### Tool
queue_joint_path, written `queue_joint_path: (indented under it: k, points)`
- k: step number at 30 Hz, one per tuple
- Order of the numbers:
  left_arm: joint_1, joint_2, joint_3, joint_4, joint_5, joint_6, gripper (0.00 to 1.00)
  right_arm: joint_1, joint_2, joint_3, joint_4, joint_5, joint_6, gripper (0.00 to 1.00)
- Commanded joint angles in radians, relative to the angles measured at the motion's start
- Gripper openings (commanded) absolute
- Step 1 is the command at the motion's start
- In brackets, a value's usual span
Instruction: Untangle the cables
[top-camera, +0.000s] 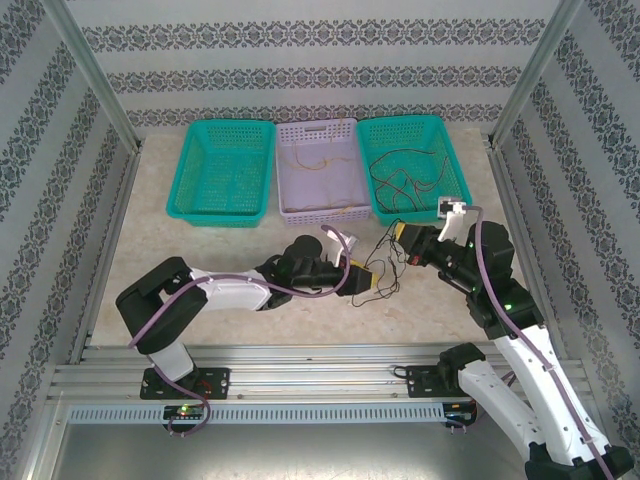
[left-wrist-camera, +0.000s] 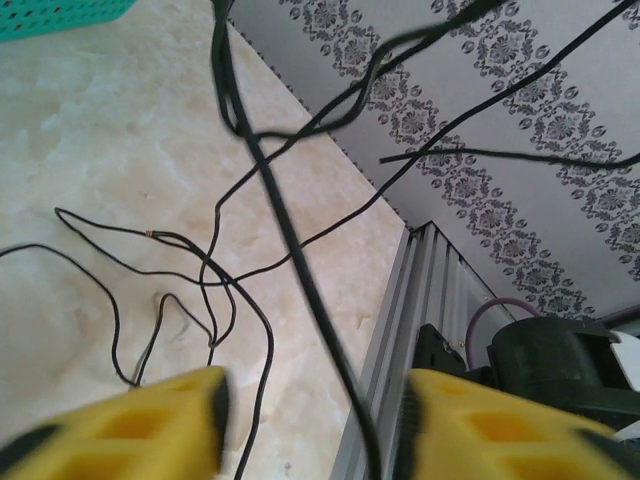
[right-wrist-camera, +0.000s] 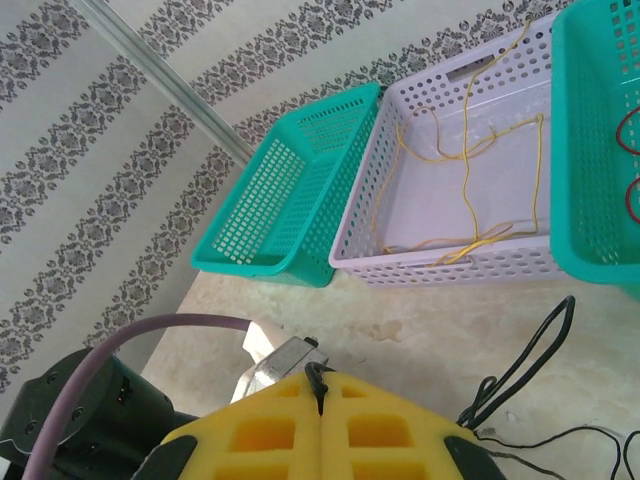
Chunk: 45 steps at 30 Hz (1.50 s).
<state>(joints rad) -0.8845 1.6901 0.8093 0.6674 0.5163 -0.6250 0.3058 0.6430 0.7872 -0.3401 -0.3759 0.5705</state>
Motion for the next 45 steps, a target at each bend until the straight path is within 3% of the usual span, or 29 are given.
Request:
queue_joint_path:
  k: [1,2,9,12,18,23,25,32,37,45]
  points:
    - [-0.009,-0.008,0.031,-0.051,0.006,0.034,0.05,0.010,-0.020,-0.019,0.015,0.012,-0.010,0.00]
    - [-0.004,-0.024,0.025,-0.065,-0.010,0.037,0.00,0.010,-0.026,-0.027,0.005,0.029,-0.020,0.00]
    - [0.022,-0.243,-0.046,-0.231,-0.135,0.121,0.00,-0.008,-0.033,-0.102,-0.110,0.193,-0.057,0.00]
    - [0.025,-0.346,-0.056,-0.359,-0.200,0.173,0.00,-0.041,-0.046,-0.154,-0.121,0.213,-0.043,0.11]
    - [0.027,-0.456,-0.063,-0.509,-0.226,0.226,0.00,-0.073,-0.067,-0.216,-0.078,0.144,-0.048,0.30]
    - [0.026,-0.512,-0.067,-0.552,-0.224,0.235,0.00,-0.072,-0.075,-0.235,0.059,-0.035,-0.041,0.46]
    - [0.027,-0.527,-0.057,-0.582,-0.242,0.249,0.00,-0.070,-0.072,-0.238,0.115,-0.109,-0.037,0.51]
    - [0.027,-0.550,-0.024,-0.654,-0.262,0.287,0.00,-0.065,-0.065,-0.238,0.267,-0.195,0.039,0.64]
    - [0.027,-0.596,-0.013,-0.706,-0.358,0.300,0.00,-0.065,-0.097,-0.175,0.136,-0.070,-0.012,0.68]
    - [0.027,-0.628,0.044,-0.854,-0.623,0.295,0.00,-0.068,-0.151,-0.165,-0.043,0.219,-0.017,0.72]
